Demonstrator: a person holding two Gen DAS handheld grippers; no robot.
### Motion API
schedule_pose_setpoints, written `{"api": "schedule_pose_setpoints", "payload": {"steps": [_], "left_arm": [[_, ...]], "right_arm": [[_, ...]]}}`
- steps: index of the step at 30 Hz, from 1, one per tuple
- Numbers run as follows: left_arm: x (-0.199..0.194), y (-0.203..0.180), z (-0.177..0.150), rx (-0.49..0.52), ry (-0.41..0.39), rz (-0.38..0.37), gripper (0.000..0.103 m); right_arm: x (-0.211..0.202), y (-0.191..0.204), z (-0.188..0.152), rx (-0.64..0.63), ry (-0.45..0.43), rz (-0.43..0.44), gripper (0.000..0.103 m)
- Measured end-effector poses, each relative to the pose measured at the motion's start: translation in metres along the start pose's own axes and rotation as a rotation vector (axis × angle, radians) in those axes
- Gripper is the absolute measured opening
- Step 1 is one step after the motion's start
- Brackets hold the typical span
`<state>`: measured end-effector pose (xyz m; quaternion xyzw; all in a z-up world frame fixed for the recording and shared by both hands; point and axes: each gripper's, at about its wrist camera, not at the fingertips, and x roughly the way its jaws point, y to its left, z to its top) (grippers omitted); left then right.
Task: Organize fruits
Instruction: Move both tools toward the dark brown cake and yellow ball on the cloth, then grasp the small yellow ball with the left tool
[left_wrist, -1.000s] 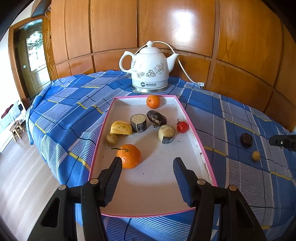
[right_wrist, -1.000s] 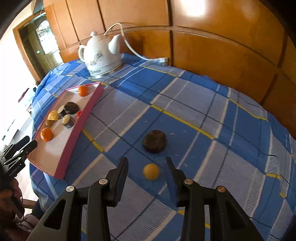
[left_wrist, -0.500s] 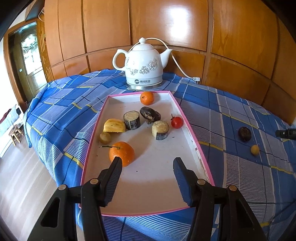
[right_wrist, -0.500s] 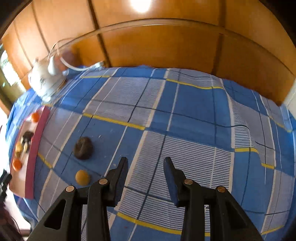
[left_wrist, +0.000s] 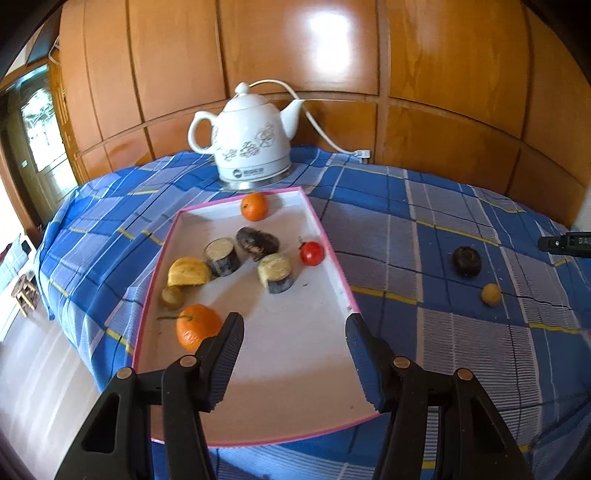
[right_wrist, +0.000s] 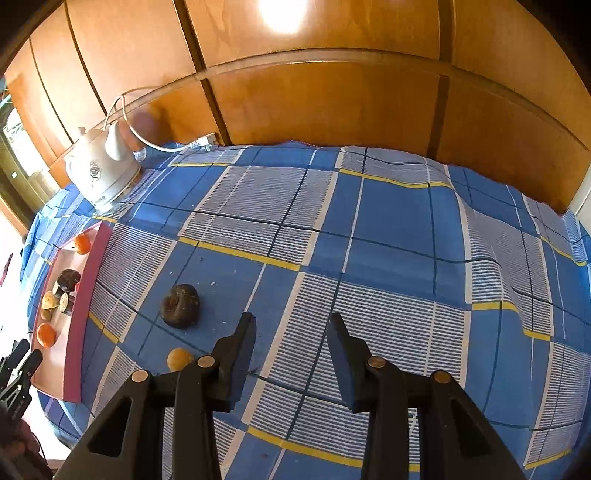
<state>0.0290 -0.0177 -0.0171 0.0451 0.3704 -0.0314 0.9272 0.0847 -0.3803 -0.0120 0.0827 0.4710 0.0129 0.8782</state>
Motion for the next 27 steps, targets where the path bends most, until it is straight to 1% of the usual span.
{"api": "schedule_pose_setpoints", "payload": {"steps": [4, 8, 11, 13, 15, 18, 23, 25, 27], "left_arm": [[0.001, -0.017, 0.007, 0.043, -0.009, -0.024, 0.058], [0.005, -0.037, 0.015, 0.087, 0.001, -0.073, 0.058], [0.013, -0.057, 0.019, 0.125, 0.029, -0.133, 0.058], [0.020, -0.074, 0.021, 0.153, 0.062, -0.188, 0.058], [0.023, -0.089, 0.021, 0.178, 0.072, -0.219, 0.058], [0.031, -0.117, 0.024, 0.217, 0.097, -0.287, 0.058], [0.047, -0.159, 0.025, 0.269, 0.126, -0.362, 0.058], [0.057, -0.171, 0.026, 0.279, 0.152, -0.379, 0.053], [0.064, -0.180, 0.026, 0.273, 0.170, -0.397, 0.053]], "right_arm": [[-0.002, -0.002, 0.001, 0.005, -0.006, 0.001, 0.040], [-0.005, -0.006, 0.003, 0.031, -0.011, 0.011, 0.040], [-0.006, -0.009, 0.004, 0.048, -0.011, 0.000, 0.040], [-0.005, -0.012, 0.004, 0.066, -0.006, -0.003, 0.040], [-0.006, -0.015, 0.004, 0.080, -0.005, -0.006, 0.040], [-0.007, -0.017, 0.005, 0.095, -0.009, 0.002, 0.040], [-0.008, -0.015, 0.006, 0.096, -0.014, 0.018, 0.040], [-0.008, -0.013, 0.006, 0.090, -0.014, 0.020, 0.040], [-0.008, -0.012, 0.006, 0.081, -0.014, 0.020, 0.040]]}}
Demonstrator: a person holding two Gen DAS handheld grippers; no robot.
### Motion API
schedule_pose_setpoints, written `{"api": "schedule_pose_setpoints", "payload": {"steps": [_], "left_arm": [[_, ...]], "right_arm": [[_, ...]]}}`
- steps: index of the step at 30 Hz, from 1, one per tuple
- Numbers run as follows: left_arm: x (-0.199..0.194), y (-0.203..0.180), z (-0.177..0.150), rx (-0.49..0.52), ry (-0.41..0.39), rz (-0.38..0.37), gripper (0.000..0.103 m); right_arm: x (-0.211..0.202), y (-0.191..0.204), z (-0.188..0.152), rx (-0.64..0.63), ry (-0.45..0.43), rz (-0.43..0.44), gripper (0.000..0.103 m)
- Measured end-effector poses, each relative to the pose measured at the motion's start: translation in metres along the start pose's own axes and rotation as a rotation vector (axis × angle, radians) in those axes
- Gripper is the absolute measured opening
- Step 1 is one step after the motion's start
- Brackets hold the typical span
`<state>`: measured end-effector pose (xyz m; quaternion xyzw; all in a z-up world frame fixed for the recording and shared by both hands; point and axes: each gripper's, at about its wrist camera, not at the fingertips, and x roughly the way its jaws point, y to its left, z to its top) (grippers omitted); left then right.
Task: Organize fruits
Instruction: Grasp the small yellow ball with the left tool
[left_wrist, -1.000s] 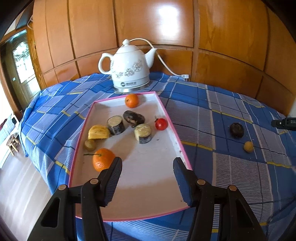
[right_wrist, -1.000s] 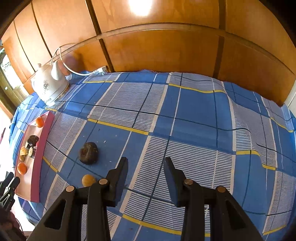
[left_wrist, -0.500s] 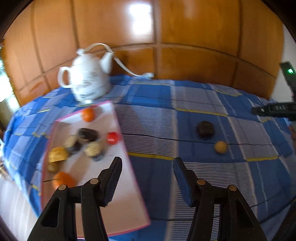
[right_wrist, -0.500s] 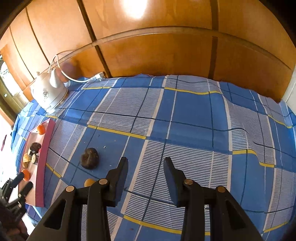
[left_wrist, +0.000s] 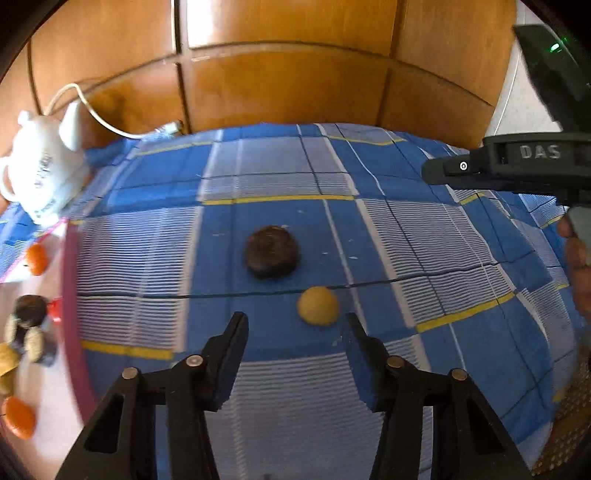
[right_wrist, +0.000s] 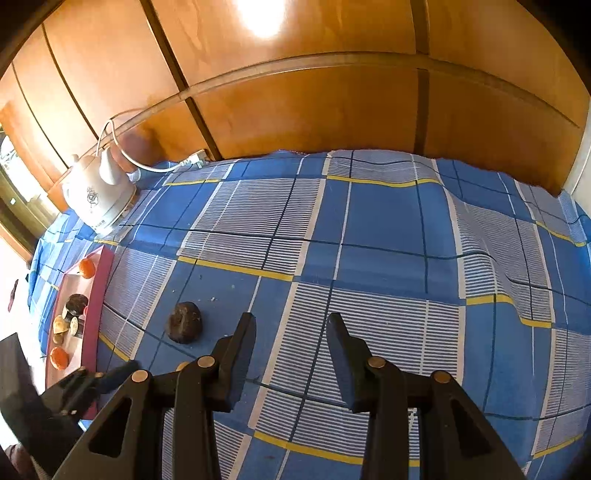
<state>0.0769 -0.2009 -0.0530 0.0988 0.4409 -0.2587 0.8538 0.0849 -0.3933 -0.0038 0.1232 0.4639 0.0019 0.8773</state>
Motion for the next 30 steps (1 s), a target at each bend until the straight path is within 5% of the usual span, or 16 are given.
{"api": "schedule_pose_setpoints", "payload": {"steps": [3, 8, 14, 18, 30], "left_arm": [[0.016, -0.005, 0.006, -0.002, 0.010, -0.005, 0.052], [0.035, -0.007, 0.007, -0.010, 0.024, -0.016, 0.027], [0.017, 0.014, -0.010, -0.082, 0.001, -0.009, 0.028], [0.001, 0.025, -0.033, -0.050, -0.020, 0.063, 0.028], [-0.003, 0.030, -0.054, -0.032, -0.094, 0.057, 0.028]], "right_arm": [[0.001, 0.002, 0.000, -0.006, 0.002, 0.008, 0.040], [0.003, 0.008, 0.000, -0.029, 0.006, 0.010, 0.040], [0.008, 0.013, -0.005, -0.071, 0.025, 0.005, 0.040], [0.013, 0.023, -0.011, -0.113, 0.047, 0.022, 0.040], [0.031, 0.072, -0.038, -0.295, 0.130, 0.146, 0.040]]}}
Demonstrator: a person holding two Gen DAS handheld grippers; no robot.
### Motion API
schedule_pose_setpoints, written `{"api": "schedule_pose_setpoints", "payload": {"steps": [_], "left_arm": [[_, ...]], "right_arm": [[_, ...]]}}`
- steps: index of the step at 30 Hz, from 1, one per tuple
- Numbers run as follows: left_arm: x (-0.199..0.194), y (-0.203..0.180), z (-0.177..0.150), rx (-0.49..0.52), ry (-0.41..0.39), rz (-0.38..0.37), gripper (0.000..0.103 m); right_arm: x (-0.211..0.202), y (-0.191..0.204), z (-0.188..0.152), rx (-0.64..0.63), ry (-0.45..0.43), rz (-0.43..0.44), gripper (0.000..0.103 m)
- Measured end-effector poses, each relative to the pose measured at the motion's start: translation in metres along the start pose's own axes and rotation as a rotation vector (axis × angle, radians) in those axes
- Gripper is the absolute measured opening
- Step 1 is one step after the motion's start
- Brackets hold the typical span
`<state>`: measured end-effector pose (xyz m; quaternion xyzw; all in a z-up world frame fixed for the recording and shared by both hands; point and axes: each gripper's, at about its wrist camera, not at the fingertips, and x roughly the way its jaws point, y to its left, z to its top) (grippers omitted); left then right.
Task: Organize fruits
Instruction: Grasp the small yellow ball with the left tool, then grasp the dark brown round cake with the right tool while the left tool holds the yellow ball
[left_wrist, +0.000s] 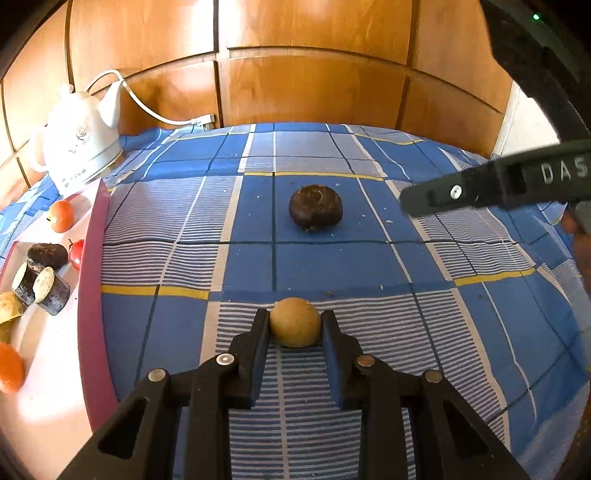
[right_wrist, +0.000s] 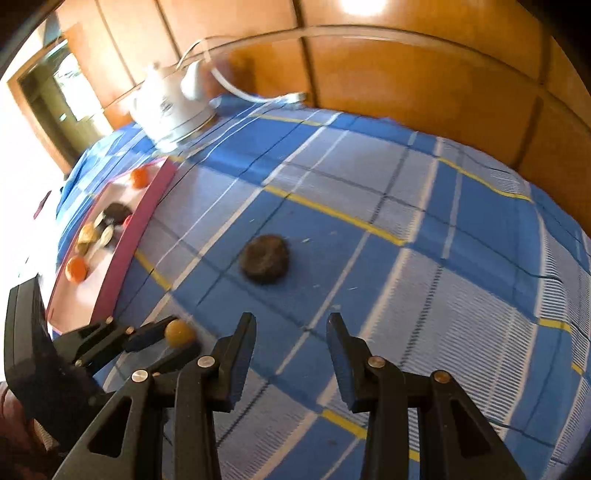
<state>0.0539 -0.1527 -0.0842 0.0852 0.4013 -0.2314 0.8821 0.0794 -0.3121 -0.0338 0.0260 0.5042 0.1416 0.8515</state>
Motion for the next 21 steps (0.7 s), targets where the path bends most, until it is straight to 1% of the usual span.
{"api": "schedule_pose_setpoints", "payload": {"steps": [1, 3, 7, 8, 11, 13, 17, 19, 21], "left_arm": [[0.000, 0.001, 0.000, -0.001, -0.002, -0.003, 0.028], [-0.001, 0.001, -0.001, 0.003, -0.010, -0.005, 0.028], [-0.002, 0.000, -0.003, 0.005, -0.021, -0.004, 0.028], [-0.002, 0.000, -0.004, 0.004, -0.022, -0.006, 0.028], [-0.002, 0.001, -0.005, 0.002, -0.027, -0.013, 0.028], [-0.002, 0.002, -0.005, 0.000, -0.031, -0.016, 0.028], [-0.002, 0.004, -0.006, -0.006, -0.034, -0.022, 0.028], [-0.001, 0.004, -0.006, -0.008, -0.036, -0.024, 0.028], [-0.001, 0.004, -0.005, -0.010, -0.037, -0.027, 0.028]], "right_arm": [[0.003, 0.003, 0.001, -0.004, 0.008, 0.009, 0.040], [0.007, 0.010, 0.003, -0.022, 0.022, 0.014, 0.044], [0.015, 0.020, 0.015, -0.045, 0.027, 0.002, 0.057], [0.020, 0.022, 0.021, -0.050, 0.026, -0.006, 0.057], [0.034, 0.028, 0.034, -0.068, 0.044, -0.019, 0.057], [0.047, 0.034, 0.041, -0.094, 0.062, -0.049, 0.057], [0.068, 0.039, 0.049, -0.116, 0.103, -0.082, 0.057], [0.076, 0.040, 0.050, -0.131, 0.115, -0.116, 0.057], [0.078, 0.037, 0.050, -0.130, 0.109, -0.139, 0.044]]}}
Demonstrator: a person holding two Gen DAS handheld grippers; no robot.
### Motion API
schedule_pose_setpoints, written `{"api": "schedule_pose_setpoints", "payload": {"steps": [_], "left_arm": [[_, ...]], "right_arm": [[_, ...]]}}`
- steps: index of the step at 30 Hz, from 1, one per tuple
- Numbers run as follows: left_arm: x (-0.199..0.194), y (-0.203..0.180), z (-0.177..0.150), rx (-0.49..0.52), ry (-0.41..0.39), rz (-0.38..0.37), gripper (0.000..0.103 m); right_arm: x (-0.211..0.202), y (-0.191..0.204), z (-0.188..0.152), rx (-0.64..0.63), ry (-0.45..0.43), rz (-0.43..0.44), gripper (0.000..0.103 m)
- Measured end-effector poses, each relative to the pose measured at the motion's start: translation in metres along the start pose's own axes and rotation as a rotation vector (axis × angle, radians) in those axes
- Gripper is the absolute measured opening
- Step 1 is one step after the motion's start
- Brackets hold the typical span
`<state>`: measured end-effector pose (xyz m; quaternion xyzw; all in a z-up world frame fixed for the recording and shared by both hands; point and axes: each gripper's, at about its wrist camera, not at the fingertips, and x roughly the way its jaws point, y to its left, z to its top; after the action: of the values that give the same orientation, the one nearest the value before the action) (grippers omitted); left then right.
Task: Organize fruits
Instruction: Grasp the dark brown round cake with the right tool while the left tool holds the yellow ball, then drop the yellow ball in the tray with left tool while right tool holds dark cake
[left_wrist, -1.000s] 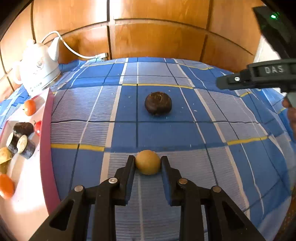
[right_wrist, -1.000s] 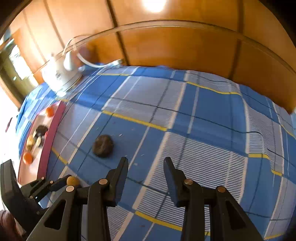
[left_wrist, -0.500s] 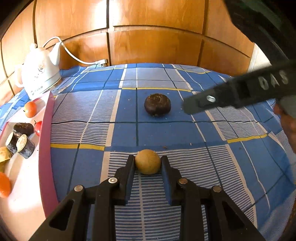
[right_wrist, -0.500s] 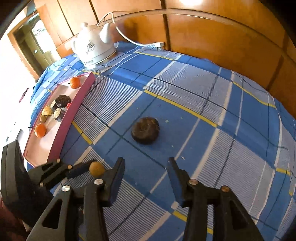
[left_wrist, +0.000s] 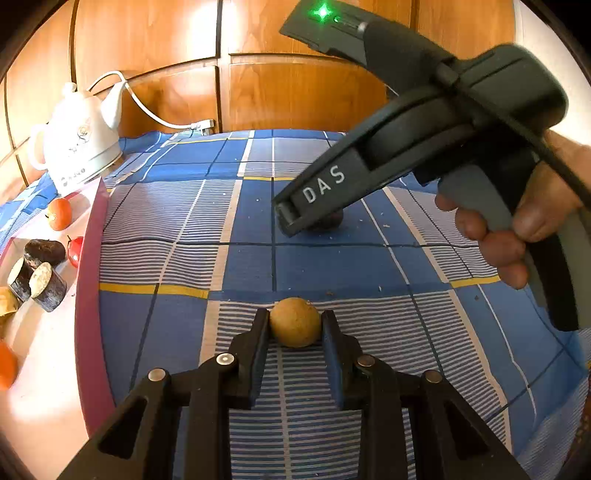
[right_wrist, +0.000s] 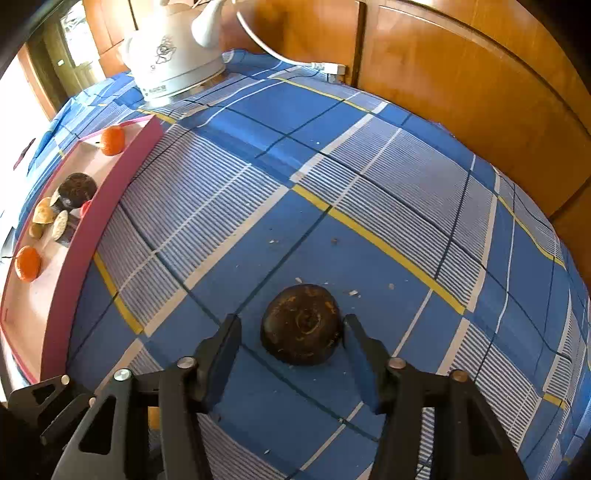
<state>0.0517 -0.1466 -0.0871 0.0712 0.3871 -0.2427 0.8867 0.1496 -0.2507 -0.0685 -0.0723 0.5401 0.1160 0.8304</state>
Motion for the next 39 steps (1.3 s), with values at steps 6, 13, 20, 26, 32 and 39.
{"api": "schedule_pose_setpoints", "payload": {"steps": [6, 13, 20, 26, 32, 39], "left_arm": [[0.000, 0.000, -0.001, 0.000, -0.005, -0.002, 0.029], [-0.001, -0.002, -0.002, 0.011, -0.002, 0.011, 0.029], [-0.009, 0.000, 0.005, -0.011, 0.052, 0.017, 0.028], [-0.039, 0.013, 0.008, -0.059, 0.018, 0.005, 0.028], [-0.070, 0.052, 0.017, -0.195, -0.014, 0.001, 0.028], [-0.093, 0.130, 0.027, -0.338, -0.058, 0.103, 0.028]], "right_arm": [[-0.017, -0.013, -0.023, -0.015, 0.011, -0.005, 0.045], [-0.028, -0.024, -0.064, -0.012, 0.012, 0.009, 0.045], [-0.030, -0.019, -0.062, -0.050, -0.004, -0.023, 0.045], [-0.032, -0.018, -0.064, -0.068, -0.006, -0.029, 0.045], [-0.032, -0.018, -0.063, -0.068, -0.006, -0.032, 0.045], [-0.033, -0.015, -0.064, -0.077, -0.005, -0.048, 0.045]]}}
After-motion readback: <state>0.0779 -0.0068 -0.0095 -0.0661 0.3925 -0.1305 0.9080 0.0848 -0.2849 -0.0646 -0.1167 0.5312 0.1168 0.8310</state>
